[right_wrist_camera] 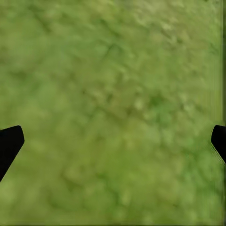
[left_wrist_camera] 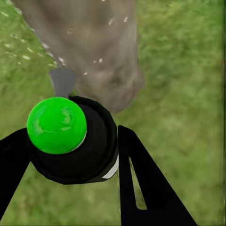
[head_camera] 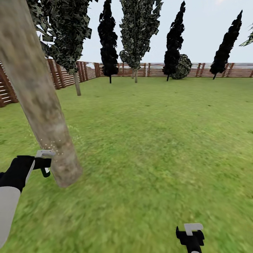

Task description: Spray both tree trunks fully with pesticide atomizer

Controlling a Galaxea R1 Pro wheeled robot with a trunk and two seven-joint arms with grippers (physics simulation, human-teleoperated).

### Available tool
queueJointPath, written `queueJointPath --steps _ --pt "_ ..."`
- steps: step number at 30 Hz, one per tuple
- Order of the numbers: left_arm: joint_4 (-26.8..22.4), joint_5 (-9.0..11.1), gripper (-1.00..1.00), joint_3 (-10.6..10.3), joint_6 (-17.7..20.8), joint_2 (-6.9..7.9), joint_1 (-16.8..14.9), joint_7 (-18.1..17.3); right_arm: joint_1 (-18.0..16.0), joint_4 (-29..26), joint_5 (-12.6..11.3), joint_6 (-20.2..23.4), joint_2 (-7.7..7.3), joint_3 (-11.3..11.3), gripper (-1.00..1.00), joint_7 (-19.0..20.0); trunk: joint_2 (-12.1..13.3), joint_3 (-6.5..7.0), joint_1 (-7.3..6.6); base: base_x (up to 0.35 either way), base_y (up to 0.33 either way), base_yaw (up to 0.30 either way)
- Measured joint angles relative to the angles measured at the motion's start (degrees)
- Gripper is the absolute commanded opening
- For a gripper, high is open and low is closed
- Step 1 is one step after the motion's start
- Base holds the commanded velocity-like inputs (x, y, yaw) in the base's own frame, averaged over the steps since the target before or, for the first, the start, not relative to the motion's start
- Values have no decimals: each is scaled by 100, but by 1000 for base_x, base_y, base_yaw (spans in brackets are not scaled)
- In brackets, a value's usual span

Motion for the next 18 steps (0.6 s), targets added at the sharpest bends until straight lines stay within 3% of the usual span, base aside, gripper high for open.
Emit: queueJointPath --steps 11,18 --pt "5 25 -100 16 0 0 1 226 0 0 0 0 0 4 100 0 0 0 0 0 -273 9" --pt "3 19 -100 17 2 1 2 227 -1 1 0 1 1 6 100 -1 0 0 -2 110 -259 257"
